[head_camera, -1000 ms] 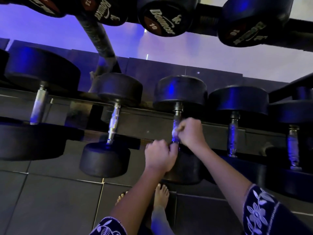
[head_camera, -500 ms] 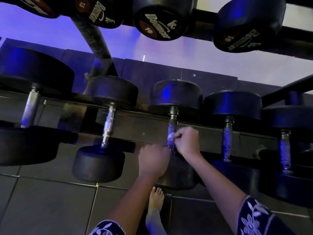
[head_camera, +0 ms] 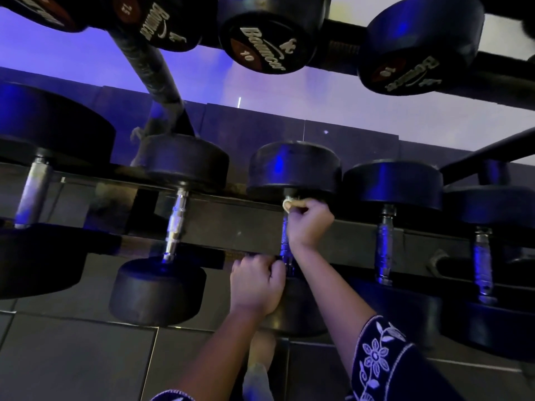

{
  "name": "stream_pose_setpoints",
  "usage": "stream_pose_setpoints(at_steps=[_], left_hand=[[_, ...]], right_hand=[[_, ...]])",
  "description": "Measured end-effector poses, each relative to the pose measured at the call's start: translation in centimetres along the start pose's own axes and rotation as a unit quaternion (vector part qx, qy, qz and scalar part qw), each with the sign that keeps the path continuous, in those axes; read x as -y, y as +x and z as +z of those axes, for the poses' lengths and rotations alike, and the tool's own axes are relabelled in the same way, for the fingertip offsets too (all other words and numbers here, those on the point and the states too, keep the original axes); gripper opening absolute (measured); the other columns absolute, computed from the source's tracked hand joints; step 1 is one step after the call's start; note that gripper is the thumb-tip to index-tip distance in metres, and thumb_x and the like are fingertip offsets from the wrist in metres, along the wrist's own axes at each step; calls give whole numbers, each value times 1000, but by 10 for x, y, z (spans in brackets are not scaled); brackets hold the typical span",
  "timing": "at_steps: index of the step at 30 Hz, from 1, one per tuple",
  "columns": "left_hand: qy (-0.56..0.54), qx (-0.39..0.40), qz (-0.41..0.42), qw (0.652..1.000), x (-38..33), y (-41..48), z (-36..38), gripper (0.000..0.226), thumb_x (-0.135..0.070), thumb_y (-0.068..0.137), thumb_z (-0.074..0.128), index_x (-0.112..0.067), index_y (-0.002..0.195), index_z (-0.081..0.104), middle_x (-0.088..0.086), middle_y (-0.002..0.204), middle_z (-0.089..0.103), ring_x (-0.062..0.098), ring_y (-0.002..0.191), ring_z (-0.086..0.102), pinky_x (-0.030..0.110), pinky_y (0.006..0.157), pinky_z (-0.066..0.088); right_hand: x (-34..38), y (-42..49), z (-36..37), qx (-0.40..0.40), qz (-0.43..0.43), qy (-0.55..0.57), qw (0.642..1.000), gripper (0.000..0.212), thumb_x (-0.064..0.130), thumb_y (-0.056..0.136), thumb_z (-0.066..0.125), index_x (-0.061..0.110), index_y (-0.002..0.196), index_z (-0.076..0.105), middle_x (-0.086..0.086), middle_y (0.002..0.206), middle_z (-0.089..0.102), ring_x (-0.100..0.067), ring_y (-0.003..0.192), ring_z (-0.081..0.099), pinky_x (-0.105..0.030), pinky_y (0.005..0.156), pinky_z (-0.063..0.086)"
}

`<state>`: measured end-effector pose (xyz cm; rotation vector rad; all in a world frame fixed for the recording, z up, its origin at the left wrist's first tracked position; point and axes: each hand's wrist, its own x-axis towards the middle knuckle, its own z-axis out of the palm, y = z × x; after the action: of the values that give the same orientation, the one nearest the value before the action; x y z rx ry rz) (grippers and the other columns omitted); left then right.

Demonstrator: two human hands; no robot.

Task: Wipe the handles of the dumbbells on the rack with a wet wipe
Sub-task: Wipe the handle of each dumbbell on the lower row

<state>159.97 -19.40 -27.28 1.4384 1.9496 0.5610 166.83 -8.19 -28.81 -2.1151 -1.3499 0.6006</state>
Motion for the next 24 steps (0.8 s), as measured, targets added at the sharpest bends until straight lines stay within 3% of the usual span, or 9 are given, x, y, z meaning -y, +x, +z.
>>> stream_pose_setpoints(at_steps=[2, 4, 6, 10, 15, 17, 20, 22, 24], left_hand=[[-1, 0, -3, 1000, 0, -1, 0, 44, -44, 73, 25, -15, 54, 52, 12, 62, 63, 36, 64, 58, 36, 63, 40], [8, -5, -5, 1000, 0, 0, 0, 42, -44, 72, 25, -15, 53, 49, 15, 60, 61, 39, 64, 56, 34, 61, 31], [9, -6, -10, 1000, 1, 0, 1, 42, -45, 71, 24, -15, 53, 47, 15, 60, 60, 40, 64, 55, 33, 61, 27], [7, -3, -7, 1000, 2, 1, 1, 44, -46, 70, 21, -15, 55, 48, 15, 63, 62, 39, 67, 57, 35, 64, 36], [9, -10, 5, 1000, 1, 0, -1, 48, -46, 68, 19, -13, 56, 52, 14, 66, 64, 37, 69, 57, 33, 65, 31], [10, -10, 5, 1000, 0, 0, -1, 51, -46, 68, 19, -11, 58, 55, 14, 66, 65, 38, 69, 58, 34, 65, 32], [9, -13, 5, 1000, -1, -1, -1, 52, -46, 68, 18, -11, 58, 55, 14, 68, 65, 38, 71, 58, 33, 65, 28], [4, -12, 6, 1000, -1, 0, -2, 47, -45, 71, 21, -13, 57, 53, 14, 70, 66, 38, 73, 58, 32, 66, 26], [-1, -10, 3, 1000, -2, 1, -3, 41, -40, 73, 27, -13, 58, 54, 15, 71, 66, 38, 74, 58, 32, 66, 26]], right_hand=[[0, 4, -2, -13, 123, 74, 990, 15, 7, 75, 71, 1, 89, 73, -17, 85, 71, -23, 75, 64, -17, 62, 36], [-2, 5, -4, -43, 278, 188, 941, 16, -1, 77, 68, -4, 92, 70, -14, 84, 68, -16, 74, 57, -21, 64, 40], [-6, 5, -6, -48, 328, 223, 917, 21, -10, 73, 65, -7, 94, 68, -10, 80, 61, -17, 78, 54, -27, 67, 43], [-10, 6, -7, -6, 172, 136, 976, 15, -2, 69, 72, 1, 84, 74, -10, 74, 69, -17, 69, 61, -26, 68, 49], [-3, -1, -10, 11, 14, 33, 999, 10, 0, 69, 70, 5, 78, 73, -14, 74, 71, -24, 67, 64, -19, 63, 40], [-2, 3, -9, -5, 57, 40, 998, 12, 0, 72, 69, 3, 82, 74, -16, 78, 71, -27, 73, 66, -17, 65, 38], [-6, 10, -12, -5, 142, 78, 987, 13, 2, 71, 72, 4, 84, 75, -15, 81, 73, -23, 77, 68, -28, 75, 52], [-13, 8, -21, 67, 96, 73, 990, 7, 4, 69, 76, 7, 75, 74, -7, 70, 71, -8, 63, 64, -27, 68, 54], [-20, 2, -37, 165, 66, 33, 984, 6, 2, 68, 76, 7, 70, 73, 3, 64, 67, 8, 52, 56, -14, 59, 48]])
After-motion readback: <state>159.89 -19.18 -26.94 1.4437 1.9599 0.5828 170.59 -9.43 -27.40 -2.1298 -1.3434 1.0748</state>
